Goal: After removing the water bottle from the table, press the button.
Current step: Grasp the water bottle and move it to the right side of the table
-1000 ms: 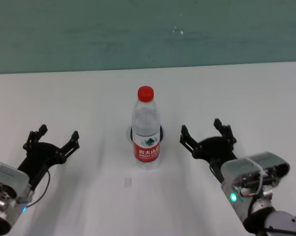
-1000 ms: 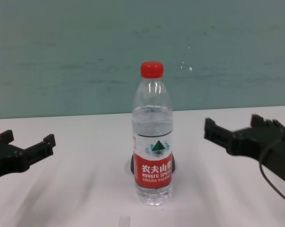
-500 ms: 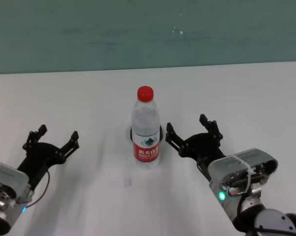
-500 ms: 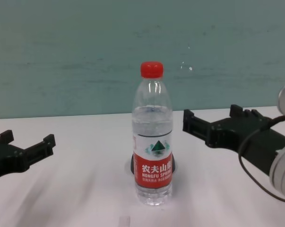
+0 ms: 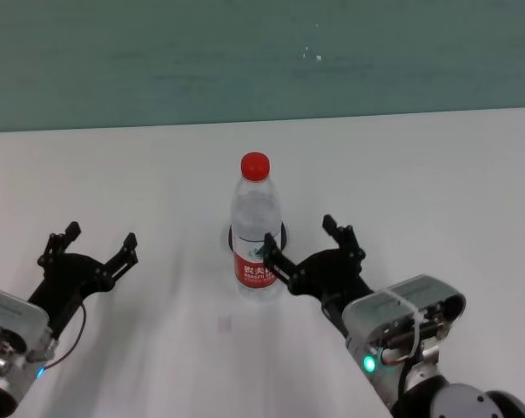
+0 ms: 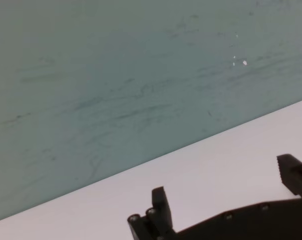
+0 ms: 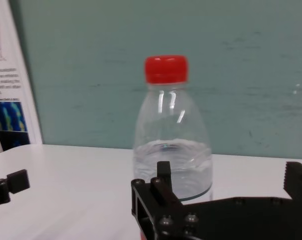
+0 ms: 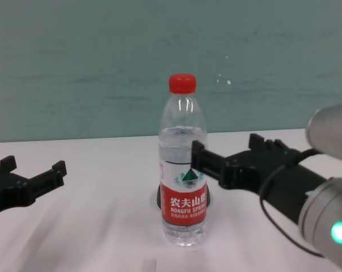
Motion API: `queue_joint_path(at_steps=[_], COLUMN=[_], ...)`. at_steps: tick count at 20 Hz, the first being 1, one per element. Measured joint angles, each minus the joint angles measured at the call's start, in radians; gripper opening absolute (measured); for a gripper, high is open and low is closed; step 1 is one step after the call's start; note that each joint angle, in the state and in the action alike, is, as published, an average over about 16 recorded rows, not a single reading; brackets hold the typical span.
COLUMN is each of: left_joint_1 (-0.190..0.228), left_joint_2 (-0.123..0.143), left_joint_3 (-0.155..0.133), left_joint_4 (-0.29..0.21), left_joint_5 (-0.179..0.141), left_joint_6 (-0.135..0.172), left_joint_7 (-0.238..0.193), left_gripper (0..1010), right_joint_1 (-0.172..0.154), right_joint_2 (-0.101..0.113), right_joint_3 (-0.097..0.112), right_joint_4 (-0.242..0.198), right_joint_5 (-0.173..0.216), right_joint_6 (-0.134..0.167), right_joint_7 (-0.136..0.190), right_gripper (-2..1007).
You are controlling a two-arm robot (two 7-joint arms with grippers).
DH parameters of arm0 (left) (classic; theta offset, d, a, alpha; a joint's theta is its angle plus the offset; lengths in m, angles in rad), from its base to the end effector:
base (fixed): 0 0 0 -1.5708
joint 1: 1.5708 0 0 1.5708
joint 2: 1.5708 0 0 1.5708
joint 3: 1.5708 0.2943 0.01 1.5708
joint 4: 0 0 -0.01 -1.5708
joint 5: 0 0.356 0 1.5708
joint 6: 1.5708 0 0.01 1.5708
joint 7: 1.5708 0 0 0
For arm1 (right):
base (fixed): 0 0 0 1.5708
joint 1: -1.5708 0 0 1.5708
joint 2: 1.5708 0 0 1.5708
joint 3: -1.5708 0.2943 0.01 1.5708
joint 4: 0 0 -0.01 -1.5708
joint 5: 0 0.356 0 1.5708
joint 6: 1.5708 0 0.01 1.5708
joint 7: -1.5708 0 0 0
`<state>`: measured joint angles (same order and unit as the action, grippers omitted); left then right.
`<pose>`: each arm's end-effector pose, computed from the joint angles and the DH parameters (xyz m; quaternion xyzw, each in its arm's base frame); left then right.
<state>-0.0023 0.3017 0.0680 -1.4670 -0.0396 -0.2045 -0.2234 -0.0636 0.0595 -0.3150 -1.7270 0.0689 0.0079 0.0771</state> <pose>0.3729 0.0769 -0.3314 0.0724 -0.1161 0.5880 0.7972 0.3379 0.1007 -0.2758 0.0372 -0.0087 -0.5523 0.8328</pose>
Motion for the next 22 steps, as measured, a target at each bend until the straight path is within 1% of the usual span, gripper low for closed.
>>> queue_joint_path(at_steps=[6, 11, 16, 22], left_joint_1=[0.000, 0.000, 0.000, 0.000], left_joint_2=[0.000, 0.000, 0.000, 0.000], left_joint_3=[0.000, 0.000, 0.000, 0.000], left_joint_4=[0.000, 0.000, 0.000, 0.000], left_joint_5=[0.000, 0.000, 0.000, 0.000], left_joint_6=[0.000, 0.000, 0.000, 0.000], left_joint_7=[0.000, 0.000, 0.000, 0.000], left_gripper=[1003, 1003, 1003, 1003], right_joint_1=[-0.011, -0.008, 0.008, 0.037], right_joint_2=[-0.018, -0.030, -0.038, -0.041], right_joint_3=[-0.012, -0.016, -0.017, -0.013], right_joint_4=[-0.004, 0.004, 0.022, 0.051], right_joint_5=[-0.016, -0.024, -0.023, -0.013], right_joint_6=[0.005, 0.006, 0.008, 0.014], right_joint_7=[0.023, 0.037, 0.050, 0.062], right_gripper=[1000, 1000, 1000, 1000])
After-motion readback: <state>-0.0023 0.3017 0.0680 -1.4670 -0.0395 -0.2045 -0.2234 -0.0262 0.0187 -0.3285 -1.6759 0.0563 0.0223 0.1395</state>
